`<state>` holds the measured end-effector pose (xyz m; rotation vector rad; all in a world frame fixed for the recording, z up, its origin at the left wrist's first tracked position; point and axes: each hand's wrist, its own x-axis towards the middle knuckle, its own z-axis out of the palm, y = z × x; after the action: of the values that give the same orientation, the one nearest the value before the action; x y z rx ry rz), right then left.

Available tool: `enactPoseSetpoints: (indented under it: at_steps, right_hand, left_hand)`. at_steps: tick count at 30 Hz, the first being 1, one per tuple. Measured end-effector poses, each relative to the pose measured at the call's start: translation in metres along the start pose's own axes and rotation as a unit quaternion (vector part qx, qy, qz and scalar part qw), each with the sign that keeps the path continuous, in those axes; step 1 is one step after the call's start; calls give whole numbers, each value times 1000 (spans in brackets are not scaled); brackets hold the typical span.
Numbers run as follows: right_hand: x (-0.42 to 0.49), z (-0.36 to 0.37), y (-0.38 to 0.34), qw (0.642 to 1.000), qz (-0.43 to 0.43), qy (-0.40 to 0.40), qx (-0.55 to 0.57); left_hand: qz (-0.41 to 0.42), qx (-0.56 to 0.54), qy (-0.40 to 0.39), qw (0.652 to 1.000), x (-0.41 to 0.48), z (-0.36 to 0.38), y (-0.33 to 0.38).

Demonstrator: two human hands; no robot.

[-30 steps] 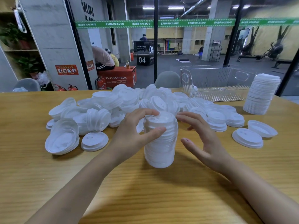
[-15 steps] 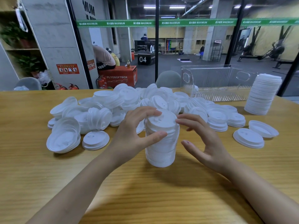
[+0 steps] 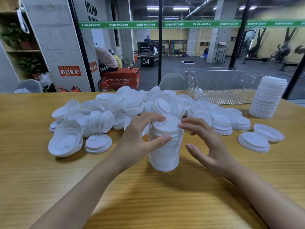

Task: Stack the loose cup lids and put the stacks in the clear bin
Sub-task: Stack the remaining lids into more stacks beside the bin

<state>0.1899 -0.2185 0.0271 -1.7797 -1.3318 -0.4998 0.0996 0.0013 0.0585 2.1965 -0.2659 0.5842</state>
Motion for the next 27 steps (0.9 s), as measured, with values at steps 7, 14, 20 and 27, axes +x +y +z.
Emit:
enactPoseSetpoints:
  at_steps: [7, 14, 20, 27]
  right_hand:
    - [0, -1, -3, 999, 47, -4, 13]
    - [-17, 1, -11, 959, 236, -146, -56]
    - [-9, 25, -15, 948, 250, -164, -106]
    - [6, 21, 8, 947, 276, -136, -94]
  left_hand:
    - [-28, -6, 2, 1000, -7, -1, -3]
    - [-63, 90, -55, 992, -37, -4, -33]
    - [-63, 101, -73, 990, -33, 14, -34]
    - [-58, 70, -65, 994, -2, 29, -39]
